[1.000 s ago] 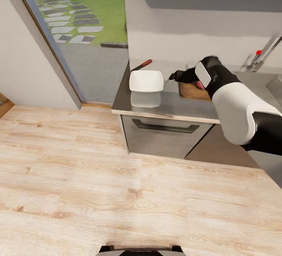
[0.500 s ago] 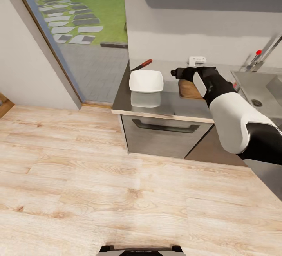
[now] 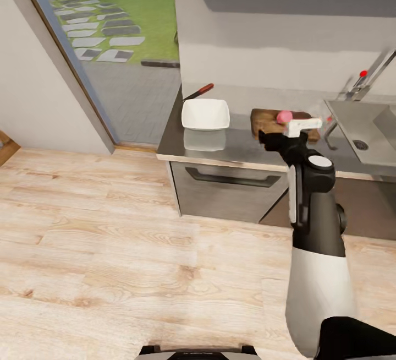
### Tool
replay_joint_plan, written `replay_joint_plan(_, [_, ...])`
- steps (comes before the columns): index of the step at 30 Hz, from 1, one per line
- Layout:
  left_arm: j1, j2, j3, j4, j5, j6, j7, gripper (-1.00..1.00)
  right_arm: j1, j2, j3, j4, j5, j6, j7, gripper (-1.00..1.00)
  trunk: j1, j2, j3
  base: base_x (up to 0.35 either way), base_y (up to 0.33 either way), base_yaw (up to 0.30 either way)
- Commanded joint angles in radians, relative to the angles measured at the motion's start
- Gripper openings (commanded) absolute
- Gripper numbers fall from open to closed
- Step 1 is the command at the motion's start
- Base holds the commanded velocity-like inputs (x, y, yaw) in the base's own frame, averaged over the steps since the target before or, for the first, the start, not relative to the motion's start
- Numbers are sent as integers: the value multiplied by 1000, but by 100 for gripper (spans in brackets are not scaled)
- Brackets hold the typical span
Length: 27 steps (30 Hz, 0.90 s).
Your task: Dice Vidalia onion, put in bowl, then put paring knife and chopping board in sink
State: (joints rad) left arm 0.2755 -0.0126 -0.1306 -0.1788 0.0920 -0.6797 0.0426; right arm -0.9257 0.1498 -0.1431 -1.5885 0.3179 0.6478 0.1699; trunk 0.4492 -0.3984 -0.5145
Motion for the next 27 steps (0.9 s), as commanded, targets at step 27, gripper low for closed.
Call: replay_joint_plan(27, [-33, 6, -10, -16, 5, 0, 3, 100, 445, -1, -4, -41, 13, -260, 107, 100, 1, -2, -1, 0, 0, 0])
